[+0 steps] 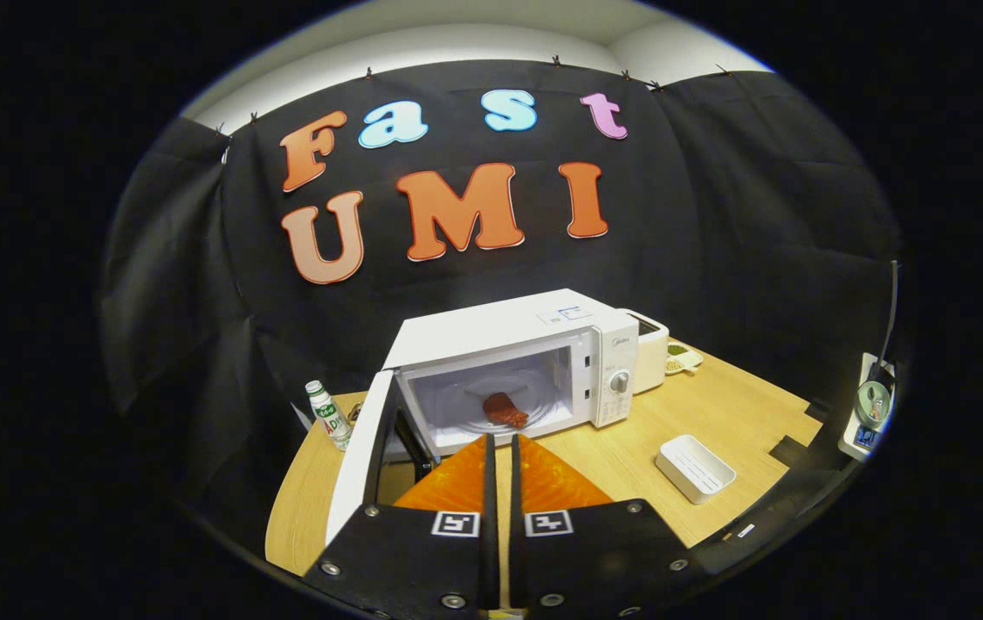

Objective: Open the microwave, put the food inside, and close the microwave door.

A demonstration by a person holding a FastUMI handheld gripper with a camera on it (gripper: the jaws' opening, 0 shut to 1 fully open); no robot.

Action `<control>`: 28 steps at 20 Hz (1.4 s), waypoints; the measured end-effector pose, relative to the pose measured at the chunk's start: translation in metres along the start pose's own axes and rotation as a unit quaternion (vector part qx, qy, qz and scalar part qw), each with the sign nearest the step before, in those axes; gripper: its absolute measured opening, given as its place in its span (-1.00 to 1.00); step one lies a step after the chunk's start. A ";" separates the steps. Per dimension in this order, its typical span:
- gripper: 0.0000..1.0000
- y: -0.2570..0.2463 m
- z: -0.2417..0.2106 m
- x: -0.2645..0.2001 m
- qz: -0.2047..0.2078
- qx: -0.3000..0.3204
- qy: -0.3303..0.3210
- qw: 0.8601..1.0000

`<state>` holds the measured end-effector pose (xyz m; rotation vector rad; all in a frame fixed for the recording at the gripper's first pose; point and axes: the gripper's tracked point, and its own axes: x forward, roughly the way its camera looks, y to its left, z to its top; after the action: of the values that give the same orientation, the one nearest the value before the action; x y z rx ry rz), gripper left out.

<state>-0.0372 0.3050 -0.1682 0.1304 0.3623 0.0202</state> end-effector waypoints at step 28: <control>-0.99 0.144 -0.163 -0.008 0.078 -0.167 0.055 0.981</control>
<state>-0.1023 0.4679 -0.2972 -0.1748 0.4532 0.2435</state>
